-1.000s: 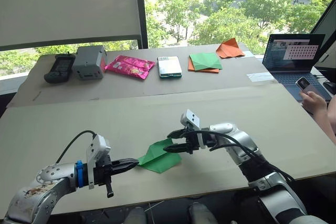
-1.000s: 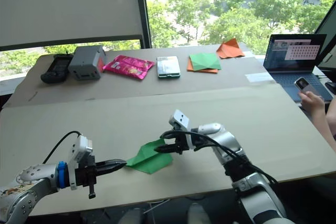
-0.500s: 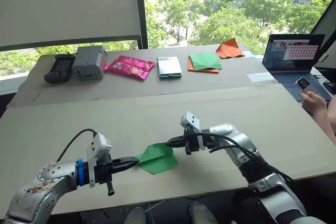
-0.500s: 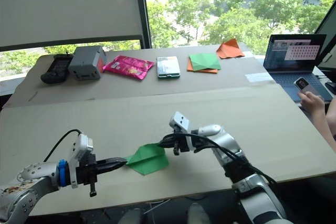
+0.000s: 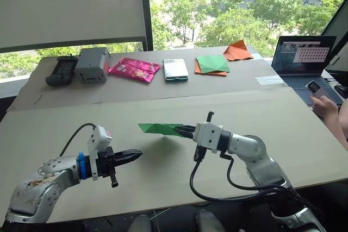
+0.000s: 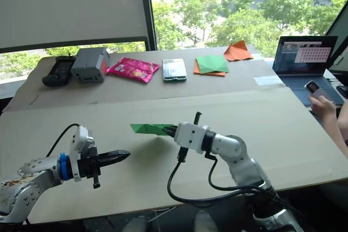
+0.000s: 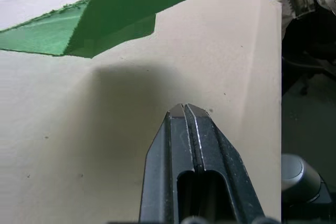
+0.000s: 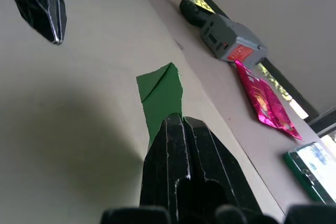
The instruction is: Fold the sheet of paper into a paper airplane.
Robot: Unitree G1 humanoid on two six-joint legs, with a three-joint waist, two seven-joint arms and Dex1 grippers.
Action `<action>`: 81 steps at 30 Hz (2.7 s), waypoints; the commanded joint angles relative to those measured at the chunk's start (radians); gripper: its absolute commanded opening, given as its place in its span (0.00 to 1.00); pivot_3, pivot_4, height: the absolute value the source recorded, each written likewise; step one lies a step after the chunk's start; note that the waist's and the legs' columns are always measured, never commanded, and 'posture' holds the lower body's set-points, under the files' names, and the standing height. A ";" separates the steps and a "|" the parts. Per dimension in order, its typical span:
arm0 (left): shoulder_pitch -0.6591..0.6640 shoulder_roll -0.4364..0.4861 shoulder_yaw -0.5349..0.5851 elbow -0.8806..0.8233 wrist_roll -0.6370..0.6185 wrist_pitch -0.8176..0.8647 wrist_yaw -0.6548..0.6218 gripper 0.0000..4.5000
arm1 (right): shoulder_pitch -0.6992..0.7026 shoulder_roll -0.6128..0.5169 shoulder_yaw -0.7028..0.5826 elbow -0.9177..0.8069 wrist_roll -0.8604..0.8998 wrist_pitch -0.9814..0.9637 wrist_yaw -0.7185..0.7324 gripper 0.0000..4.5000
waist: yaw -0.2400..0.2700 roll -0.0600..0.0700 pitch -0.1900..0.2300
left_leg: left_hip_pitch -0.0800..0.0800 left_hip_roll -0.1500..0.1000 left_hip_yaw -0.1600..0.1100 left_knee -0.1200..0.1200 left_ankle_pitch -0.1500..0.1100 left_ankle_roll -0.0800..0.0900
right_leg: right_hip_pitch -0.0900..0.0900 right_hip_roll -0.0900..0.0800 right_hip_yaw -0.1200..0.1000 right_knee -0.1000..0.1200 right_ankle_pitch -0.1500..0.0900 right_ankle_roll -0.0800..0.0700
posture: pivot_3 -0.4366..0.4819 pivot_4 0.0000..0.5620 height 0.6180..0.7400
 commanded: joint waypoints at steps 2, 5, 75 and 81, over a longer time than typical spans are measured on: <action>-0.013 0.010 0.015 -0.011 -0.019 0.009 -0.006 0.00 | 0.037 -0.053 0.085 0.085 -0.199 -0.303 -0.122 0.01 | -0.001 -0.001 0.000 | 0.001 0.000 0.000 0.000 0.000 0.000 | 0.000 0.000 0.000 0.000 0.000 0.000 | 0.48 0.27 0.93; -0.016 0.010 0.011 -0.009 -0.018 0.012 -0.007 0.00 | 0.035 -0.069 0.103 0.141 -0.193 -0.376 -0.119 0.01 | -0.001 -0.001 0.001 | 0.001 0.000 0.000 0.000 0.000 0.000 | 0.000 0.000 0.000 0.000 0.000 0.000 | 0.48 0.27 0.93; -0.088 -0.129 -0.293 0.135 0.272 -0.181 0.000 0.00 | 0.024 0.081 0.098 -0.117 0.271 0.751 0.004 0.01 | 0.001 0.001 0.001 | 0.002 0.000 -0.002 0.006 0.000 0.000 | 0.010 0.000 -0.001 0.000 0.000 0.000 | 0.48 0.27 0.93; -0.081 -0.110 -0.271 0.110 0.254 -0.159 -0.003 0.00 | 0.031 0.073 0.132 -0.076 0.249 0.749 -0.002 0.01 | 0.001 0.001 0.001 | 0.002 0.000 -0.002 0.006 0.000 0.000 | 0.010 0.000 -0.001 0.000 0.000 0.000 | 0.48 0.27 0.93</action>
